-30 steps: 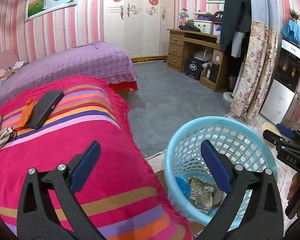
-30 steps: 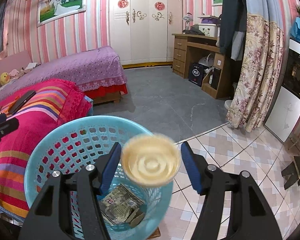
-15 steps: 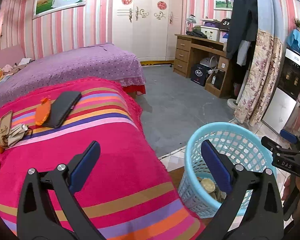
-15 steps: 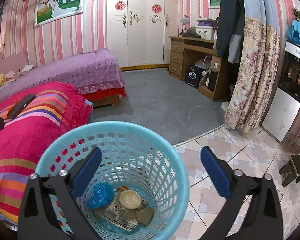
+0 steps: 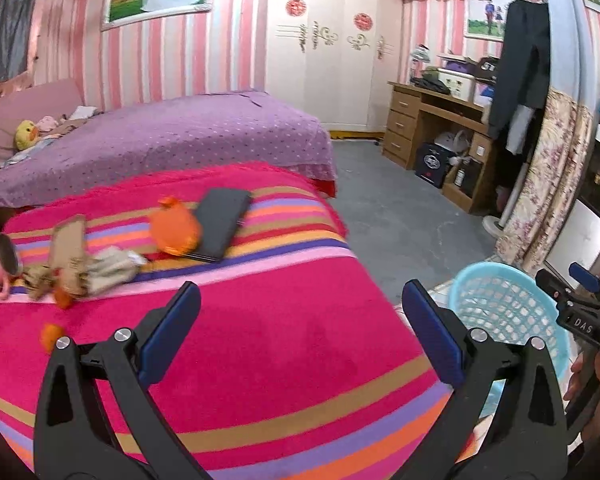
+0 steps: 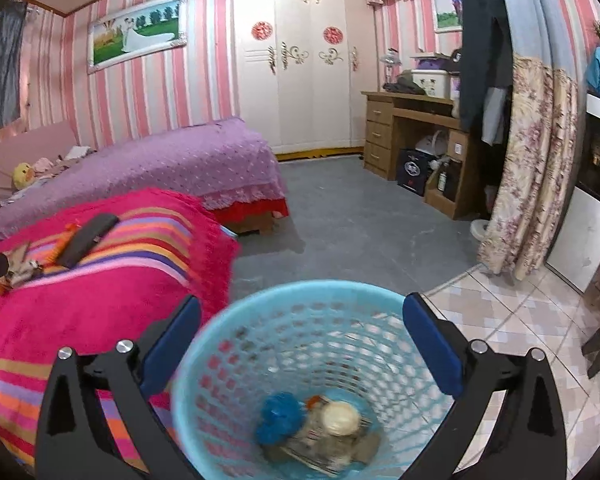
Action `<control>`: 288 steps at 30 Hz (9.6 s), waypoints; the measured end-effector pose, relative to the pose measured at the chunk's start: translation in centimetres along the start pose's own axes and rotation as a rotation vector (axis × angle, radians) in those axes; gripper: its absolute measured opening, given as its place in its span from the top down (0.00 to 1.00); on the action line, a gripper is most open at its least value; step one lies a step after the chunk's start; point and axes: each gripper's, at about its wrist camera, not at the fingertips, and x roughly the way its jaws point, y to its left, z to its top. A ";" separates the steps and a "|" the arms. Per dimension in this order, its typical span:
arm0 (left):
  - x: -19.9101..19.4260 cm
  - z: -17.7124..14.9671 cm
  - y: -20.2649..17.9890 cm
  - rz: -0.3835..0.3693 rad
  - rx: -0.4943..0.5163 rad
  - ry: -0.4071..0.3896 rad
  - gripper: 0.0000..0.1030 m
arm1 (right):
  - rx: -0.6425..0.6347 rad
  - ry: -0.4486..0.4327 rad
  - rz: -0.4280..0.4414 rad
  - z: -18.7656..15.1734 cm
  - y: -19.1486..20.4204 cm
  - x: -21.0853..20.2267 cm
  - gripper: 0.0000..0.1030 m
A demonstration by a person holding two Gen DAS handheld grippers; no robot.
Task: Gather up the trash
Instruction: 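Move both tools back to the trash on the bed, then grasp the orange mandarin with the left tool, then hold the mandarin in the left tool while the right tool grasps the crumpled brown paper, then carry the mandarin and brown paper over to the blue basket, then open the left tool then the right tool to drop both items into the basket, then move both tools back toward the bed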
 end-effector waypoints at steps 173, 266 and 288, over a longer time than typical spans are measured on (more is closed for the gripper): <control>0.1 -2.6 17.8 0.230 -0.170 0.050 0.75 | -0.306 0.042 0.421 -1.6 26.3 2.7 0.68; 4.3 -3.6 -12.7 -0.068 0.109 0.058 0.06 | -0.080 0.071 -0.046 -3.4 -7.2 1.6 0.05; 0.8 0.0 8.6 0.109 0.008 0.040 0.05 | -0.072 -0.024 0.129 0.5 11.2 0.5 0.05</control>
